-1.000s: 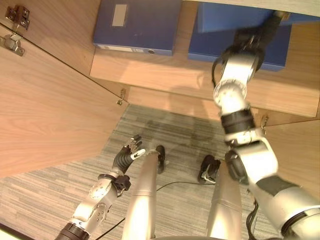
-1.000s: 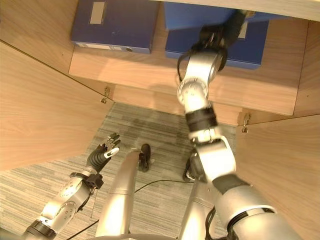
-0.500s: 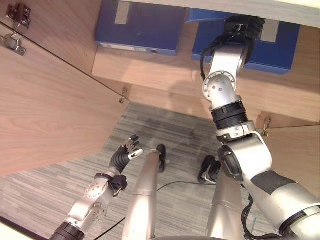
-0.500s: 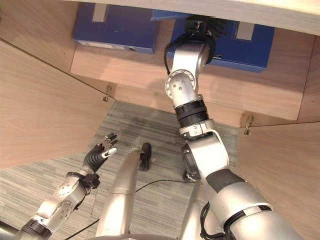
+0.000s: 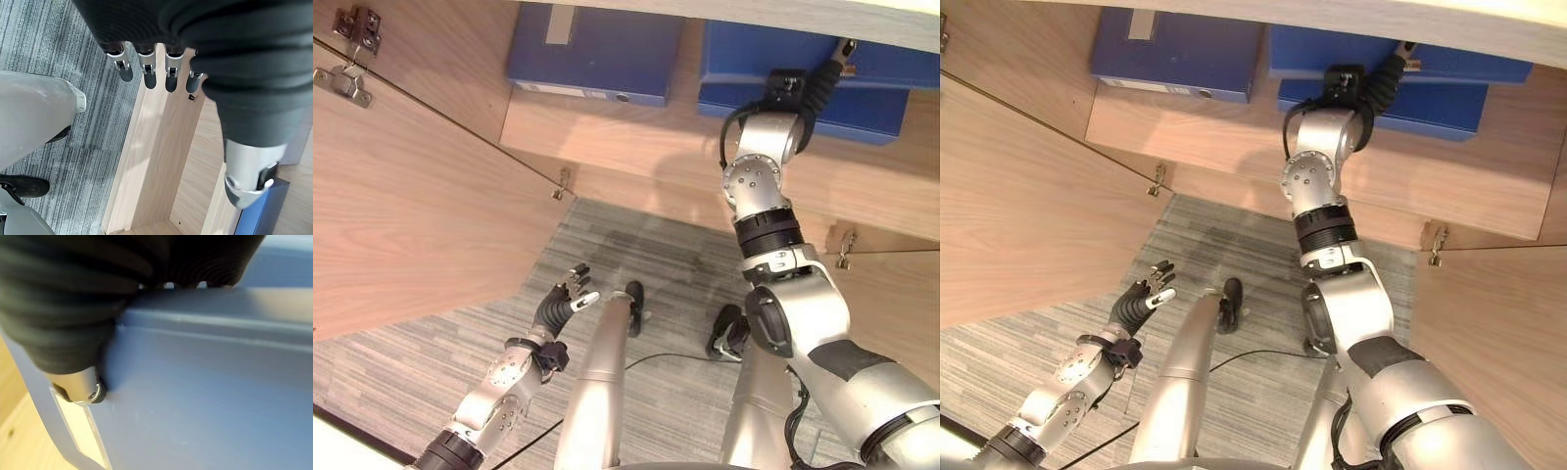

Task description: Put the empty folder in the office cabinet

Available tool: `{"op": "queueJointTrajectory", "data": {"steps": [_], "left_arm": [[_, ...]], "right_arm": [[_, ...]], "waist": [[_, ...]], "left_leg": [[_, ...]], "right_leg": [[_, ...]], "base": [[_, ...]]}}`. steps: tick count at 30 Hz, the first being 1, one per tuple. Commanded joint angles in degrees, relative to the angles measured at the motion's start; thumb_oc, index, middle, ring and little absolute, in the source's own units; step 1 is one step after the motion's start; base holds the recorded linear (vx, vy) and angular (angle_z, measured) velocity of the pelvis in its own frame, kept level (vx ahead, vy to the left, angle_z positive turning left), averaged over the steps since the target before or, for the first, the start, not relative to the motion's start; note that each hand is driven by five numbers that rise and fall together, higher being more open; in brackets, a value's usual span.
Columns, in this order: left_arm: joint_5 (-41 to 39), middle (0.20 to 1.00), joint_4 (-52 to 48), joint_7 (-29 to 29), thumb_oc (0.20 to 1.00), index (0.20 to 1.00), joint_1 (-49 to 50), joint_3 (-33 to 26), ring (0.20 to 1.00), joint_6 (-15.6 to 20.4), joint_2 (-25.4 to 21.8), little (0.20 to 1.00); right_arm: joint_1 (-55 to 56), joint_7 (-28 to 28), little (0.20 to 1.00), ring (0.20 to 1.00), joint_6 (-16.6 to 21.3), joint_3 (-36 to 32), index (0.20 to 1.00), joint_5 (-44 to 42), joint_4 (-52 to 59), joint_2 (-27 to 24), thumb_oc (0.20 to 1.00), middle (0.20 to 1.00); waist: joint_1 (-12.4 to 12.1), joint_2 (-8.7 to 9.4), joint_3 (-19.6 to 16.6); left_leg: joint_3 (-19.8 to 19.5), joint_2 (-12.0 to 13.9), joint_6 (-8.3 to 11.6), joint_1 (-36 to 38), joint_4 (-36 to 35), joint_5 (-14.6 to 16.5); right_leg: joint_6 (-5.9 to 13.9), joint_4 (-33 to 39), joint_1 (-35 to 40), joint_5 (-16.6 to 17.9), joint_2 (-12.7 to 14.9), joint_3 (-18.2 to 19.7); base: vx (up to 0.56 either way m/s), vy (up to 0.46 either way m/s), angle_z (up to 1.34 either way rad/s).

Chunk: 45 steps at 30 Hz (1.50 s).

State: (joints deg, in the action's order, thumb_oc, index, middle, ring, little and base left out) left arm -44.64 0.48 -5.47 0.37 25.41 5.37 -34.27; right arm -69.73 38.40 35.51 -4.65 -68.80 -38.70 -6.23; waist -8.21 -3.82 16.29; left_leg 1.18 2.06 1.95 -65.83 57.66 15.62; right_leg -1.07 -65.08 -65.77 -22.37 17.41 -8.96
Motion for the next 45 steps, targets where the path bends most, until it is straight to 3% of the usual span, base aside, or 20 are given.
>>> {"op": "queueJointTrajectory", "data": {"steps": [1,19,20,21,35,42,45], "left_arm": [[-0.9,1.000,-3.1,-0.2,1.000,1.000,1.0,1.2,1.000,2.6,-2.5,1.000],[-1.0,1.000,-3.1,-1.3,1.000,1.000,1.2,1.1,1.000,2.6,-3.2,1.000],[-1.1,1.000,-3.2,-1.3,1.000,1.000,1.2,1.1,1.000,2.7,-3.3,1.000],[-1.1,1.000,-3.1,-1.3,1.000,1.000,1.2,1.1,1.000,2.6,-3.3,1.000],[-2.2,1.000,-3.1,-1.5,1.000,1.000,1.8,0.9,1.000,2.5,-3.3,1.000],[-2.6,1.000,-3.0,-1.8,1.000,1.000,2.2,0.9,1.000,2.3,-3.4,1.000],[-3.0,1.000,-2.8,-1.6,1.000,1.000,2.1,0.6,1.000,2.0,-3.5,1.000]], "right_arm": [[-4.3,-1.8,0.200,0.200,0.6,3.0,0.200,2.5,5.1,-1.4,0.200,0.200],[-5.0,-0.1,0.200,0.200,0.8,5.4,0.200,6.6,10.2,-2.8,0.200,0.200],[-5.1,-0.3,0.906,0.906,0.8,5.4,0.906,6.5,10.2,-2.7,0.906,0.906],[-5.0,-0.4,1.000,1.000,0.9,5.5,1.000,6.3,10.2,-2.7,1.000,1.000],[-4.1,-0.6,1.000,1.000,1.6,6.3,1.000,6.6,13.1,-1.1,1.000,1.000],[-3.1,-0.6,1.000,1.000,0.8,7.4,1.000,7.5,15.4,-1.0,1.000,1.000],[-2.8,-1.6,1.000,1.000,-1.7,9.4,1.000,7.8,14.2,-3.6,1.000,1.000]], "waist": [[0.7,-0.09,-0.9],[1.1,-0.15,-0.6],[1.1,-0.10,-0.7],[1.1,-0.04,-0.7],[1.2,0.03,-0.7],[1.4,0.06,-0.6],[1.5,0.35,-0.6]], "left_leg": [[0.4,-0.1,-2.84,-0.2,-0.5,3.2],[0.6,0.0,-2.88,-1.8,-0.2,3.1],[0.6,-0.1,-2.84,-1.8,-0.4,3.0],[0.6,-0.1,-2.82,-1.8,-0.4,3.0],[0.7,-0.4,-2.78,-2.0,-0.6,3.0],[0.6,-0.4,-2.80,-2.5,-0.2,2.9],[0.7,-0.2,-2.81,-2.5,-0.3,2.8]], "right_leg": [[2.24,3.4,0.6,2.0,-0.7,1.6],[2.32,2.8,-1.1,2.2,-0.6,1.7],[2.31,2.9,-1.1,2.2,-0.5,1.7],[2.30,3.0,-1.0,2.2,-0.5,1.6],[2.18,2.5,-1.5,1.9,-0.3,1.7],[2.08,2.0,-1.9,1.8,-0.3,1.9],[1.98,2.0,-2.0,2.0,-0.3,1.9]], "base": [[0.00,0.000,0.00],[0.00,0.000,0.00],[0.00,0.000,0.00],[0.00,0.000,0.00],[0.00,0.000,0.00],[0.00,0.000,0.00],[0.00,0.000,0.00]]}}
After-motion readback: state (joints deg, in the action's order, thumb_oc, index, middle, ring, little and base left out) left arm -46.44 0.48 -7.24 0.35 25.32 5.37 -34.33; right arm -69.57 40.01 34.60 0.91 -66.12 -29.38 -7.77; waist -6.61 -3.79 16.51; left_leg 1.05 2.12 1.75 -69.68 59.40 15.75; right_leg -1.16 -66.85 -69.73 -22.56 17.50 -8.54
